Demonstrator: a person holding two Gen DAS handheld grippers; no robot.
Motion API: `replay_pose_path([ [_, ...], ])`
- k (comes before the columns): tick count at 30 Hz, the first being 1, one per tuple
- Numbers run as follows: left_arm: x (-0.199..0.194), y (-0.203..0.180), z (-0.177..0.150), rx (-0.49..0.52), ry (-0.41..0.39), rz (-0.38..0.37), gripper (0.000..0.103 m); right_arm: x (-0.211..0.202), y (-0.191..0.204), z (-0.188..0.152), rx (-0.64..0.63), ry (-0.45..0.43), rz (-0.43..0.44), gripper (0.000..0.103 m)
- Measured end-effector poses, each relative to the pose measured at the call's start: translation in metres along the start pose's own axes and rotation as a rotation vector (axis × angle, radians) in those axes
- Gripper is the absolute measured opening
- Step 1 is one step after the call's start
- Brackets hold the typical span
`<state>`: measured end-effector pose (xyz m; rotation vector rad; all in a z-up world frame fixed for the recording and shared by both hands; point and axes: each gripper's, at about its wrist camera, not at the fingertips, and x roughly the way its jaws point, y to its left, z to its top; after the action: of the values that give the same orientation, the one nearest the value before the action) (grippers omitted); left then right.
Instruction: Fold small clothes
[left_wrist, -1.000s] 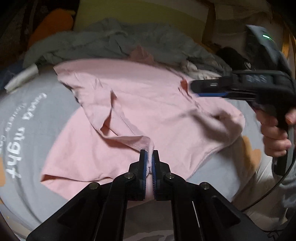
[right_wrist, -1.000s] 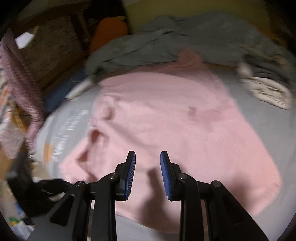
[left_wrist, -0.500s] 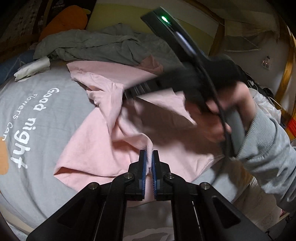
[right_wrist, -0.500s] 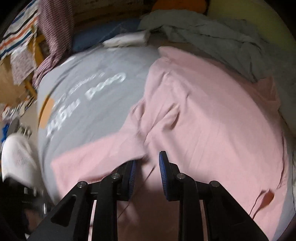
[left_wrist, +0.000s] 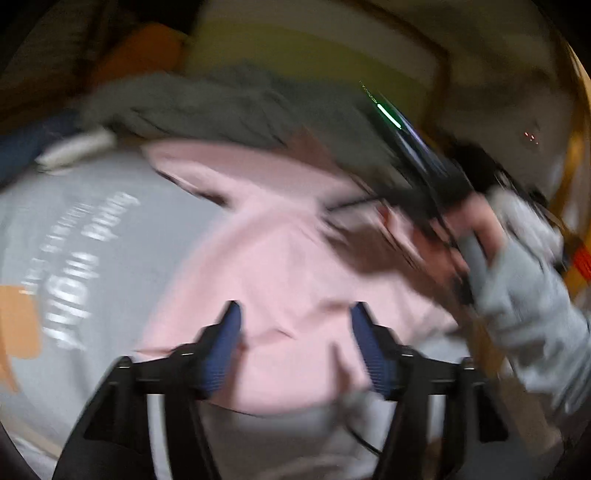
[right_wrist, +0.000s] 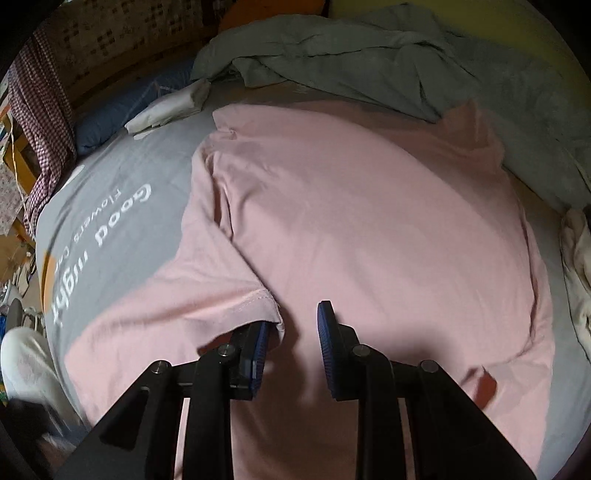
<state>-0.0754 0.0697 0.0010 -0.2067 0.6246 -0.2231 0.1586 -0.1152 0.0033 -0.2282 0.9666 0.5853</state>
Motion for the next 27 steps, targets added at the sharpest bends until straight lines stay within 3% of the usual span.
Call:
replay_pose_path([
  [2,0.0,0.029,0.008,-0.093,-0.005,0.07,0.064,-0.009,-0.006,-0.011,0.019,-0.012,-0.009,0.025],
  [4,0.012,0.063,0.009,-0.218,0.053,0.131,0.062,-0.022,-0.011,-0.02,0.044,-0.043,-0.021,0.026],
  [6,0.028,0.089,0.003,-0.312,0.115,0.134,0.059,-0.031,-0.013,-0.028,0.063,-0.055,-0.015,0.026],
  [7,0.033,0.096,0.0,-0.343,0.138,0.12,0.053,-0.037,-0.014,-0.033,0.078,-0.065,-0.002,0.026],
  [9,0.033,0.092,0.003,-0.295,0.138,0.123,0.035,-0.052,-0.016,-0.047,0.117,-0.084,0.067,0.026],
  [10,0.035,0.087,0.005,-0.256,0.152,0.114,0.005,-0.058,-0.015,-0.055,0.129,-0.088,0.092,0.026],
  [11,0.032,0.081,0.004,-0.237,0.155,0.095,0.001,-0.066,-0.014,-0.066,0.141,-0.094,0.113,0.026],
  [12,0.025,0.074,0.003,-0.227,0.138,0.094,0.001,-0.073,-0.014,-0.075,0.148,-0.099,0.11,0.026],
  [15,-0.002,0.061,0.001,-0.207,0.079,0.204,0.001,-0.089,-0.021,-0.097,0.173,-0.11,0.074,0.026],
  [19,-0.023,0.069,-0.017,-0.314,0.153,0.2,0.001,-0.113,-0.053,-0.117,0.226,-0.131,0.018,0.026],
  [20,-0.022,0.067,-0.021,-0.312,0.184,0.199,0.002,-0.118,-0.065,-0.12,0.248,-0.138,-0.001,0.026],
  [22,-0.019,0.06,-0.027,-0.273,0.221,0.269,0.002,-0.123,-0.083,-0.123,0.279,-0.149,-0.033,0.026],
  [24,-0.018,0.059,-0.023,-0.255,0.2,0.284,0.019,-0.134,-0.104,-0.124,0.323,-0.181,-0.06,0.026],
  [25,-0.016,0.061,-0.016,-0.264,0.181,0.243,0.053,-0.141,-0.115,-0.122,0.339,-0.202,-0.06,0.026],
  [26,-0.014,0.064,-0.004,-0.269,0.145,0.195,0.069,-0.145,-0.122,-0.12,0.347,-0.214,-0.059,0.03],
  [27,-0.011,0.067,0.008,-0.262,0.124,0.175,0.068,-0.15,-0.133,-0.115,0.356,-0.227,-0.061,0.033],
])
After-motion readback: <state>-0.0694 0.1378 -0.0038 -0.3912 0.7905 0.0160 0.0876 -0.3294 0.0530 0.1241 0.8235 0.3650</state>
